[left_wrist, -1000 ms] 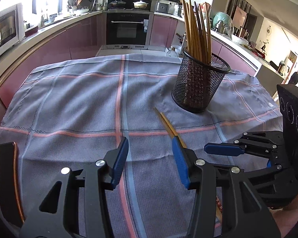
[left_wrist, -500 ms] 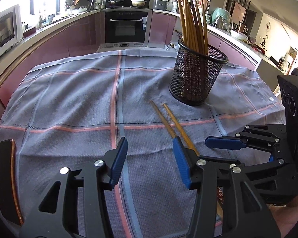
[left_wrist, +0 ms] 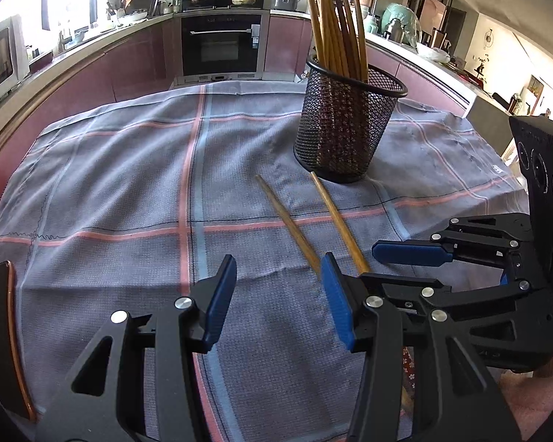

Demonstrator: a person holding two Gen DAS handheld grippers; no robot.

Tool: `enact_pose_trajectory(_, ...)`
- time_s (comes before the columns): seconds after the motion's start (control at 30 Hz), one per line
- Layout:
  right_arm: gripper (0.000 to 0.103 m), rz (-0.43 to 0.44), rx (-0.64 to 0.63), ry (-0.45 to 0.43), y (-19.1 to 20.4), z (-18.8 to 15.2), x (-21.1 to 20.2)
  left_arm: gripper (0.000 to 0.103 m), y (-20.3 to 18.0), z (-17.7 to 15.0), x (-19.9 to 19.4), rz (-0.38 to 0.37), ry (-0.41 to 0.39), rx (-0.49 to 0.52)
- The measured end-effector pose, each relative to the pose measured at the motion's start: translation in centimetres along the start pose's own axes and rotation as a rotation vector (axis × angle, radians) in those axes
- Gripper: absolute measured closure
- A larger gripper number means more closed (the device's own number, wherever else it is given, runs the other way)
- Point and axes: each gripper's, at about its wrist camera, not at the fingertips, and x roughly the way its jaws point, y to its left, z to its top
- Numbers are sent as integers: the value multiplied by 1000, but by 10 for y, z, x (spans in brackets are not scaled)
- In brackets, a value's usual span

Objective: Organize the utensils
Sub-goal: 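Move both open tools back down to the last two chopsticks on the cloth, then close the right tool on one remaining chopstick while the left tool lines up on the other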

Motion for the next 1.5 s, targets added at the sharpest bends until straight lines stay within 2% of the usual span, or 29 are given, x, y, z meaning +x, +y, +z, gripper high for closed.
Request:
enact_pose_trajectory(0.2, 79, -2, -3, 2, 0, 0, 0, 54, -8, -1, 4, -14, 17, 24)
enact_pose_trajectory(0.67, 81, 0, 1, 3, -5, -1, -1, 58, -14, -4, 17, -20, 57, 36)
enact_pose_trajectory(0.93, 82, -10, 2, 6, -8, -2, -3, 68, -16, -4, 18, -38, 59, 51)
enact_pose_trajectory(1.13, 82, -10, 11, 4, -11, -4, -5, 70, -16, -4, 18, -54, 64, 44)
enact_pose_trajectory(1.5, 82, -13, 18, -4, -12, -1, -3, 86, -19, -3, 18, -88, 77, 39)
